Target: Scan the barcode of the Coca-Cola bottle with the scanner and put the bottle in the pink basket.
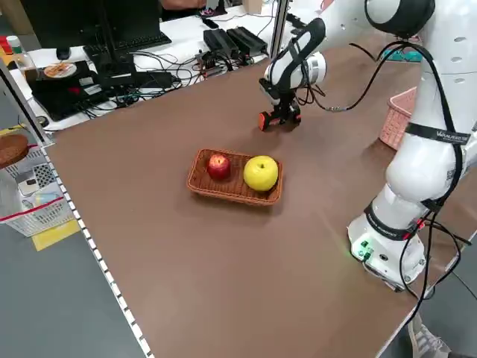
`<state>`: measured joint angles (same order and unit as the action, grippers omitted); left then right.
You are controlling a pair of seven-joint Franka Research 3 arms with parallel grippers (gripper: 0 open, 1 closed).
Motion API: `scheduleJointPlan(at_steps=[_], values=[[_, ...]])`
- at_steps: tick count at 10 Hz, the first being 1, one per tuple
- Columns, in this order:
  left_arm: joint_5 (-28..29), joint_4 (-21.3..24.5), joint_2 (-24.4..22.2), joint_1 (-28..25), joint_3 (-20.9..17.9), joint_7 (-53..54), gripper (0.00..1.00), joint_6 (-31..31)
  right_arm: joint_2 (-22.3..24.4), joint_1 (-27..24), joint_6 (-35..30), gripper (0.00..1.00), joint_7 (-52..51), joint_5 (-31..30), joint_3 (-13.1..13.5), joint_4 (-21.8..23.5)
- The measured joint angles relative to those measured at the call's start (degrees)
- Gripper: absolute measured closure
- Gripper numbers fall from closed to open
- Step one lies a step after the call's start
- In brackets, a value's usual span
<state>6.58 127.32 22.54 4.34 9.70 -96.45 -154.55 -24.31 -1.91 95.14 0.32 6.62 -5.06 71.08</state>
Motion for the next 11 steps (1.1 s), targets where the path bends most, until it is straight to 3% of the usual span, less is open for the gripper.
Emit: scheduleJointPlan(at_steps=[2, 4, 6, 8, 11], values=[[0.06, -0.37, 0.07, -0.01, 0.16, 0.92, 0.65, 0.72, -0.01, 7.69, 0.23, 0.68, 12.44, 1.52, -0.46, 0.04], [0.06, -5.38, -0.06, -0.07, 1.26, 1.84, 0.65, 9.82, -0.03, 13.91, 3.13, 0.68, 20.62, 3.39, -0.58, 0.12], [0.07, -11.47, -0.45, -0.98, 3.41, 2.06, 0.65, 18.54, -0.13, 17.21, 6.90, 0.68, 22.08, 5.60, -0.54, 0.26], [-2.10, -15.70, -0.58, -1.89, 5.34, 2.39, 0.65, 22.98, -0.24, 20.60, 8.83, 0.68, 23.97, 6.49, -0.56, 0.70], [-20.13, -23.03, -0.72, -2.43, 7.34, 9.98, 0.65, 28.32, -0.88, 26.12, 15.64, 0.68, 29.43, 6.66, -0.98, 3.83]])
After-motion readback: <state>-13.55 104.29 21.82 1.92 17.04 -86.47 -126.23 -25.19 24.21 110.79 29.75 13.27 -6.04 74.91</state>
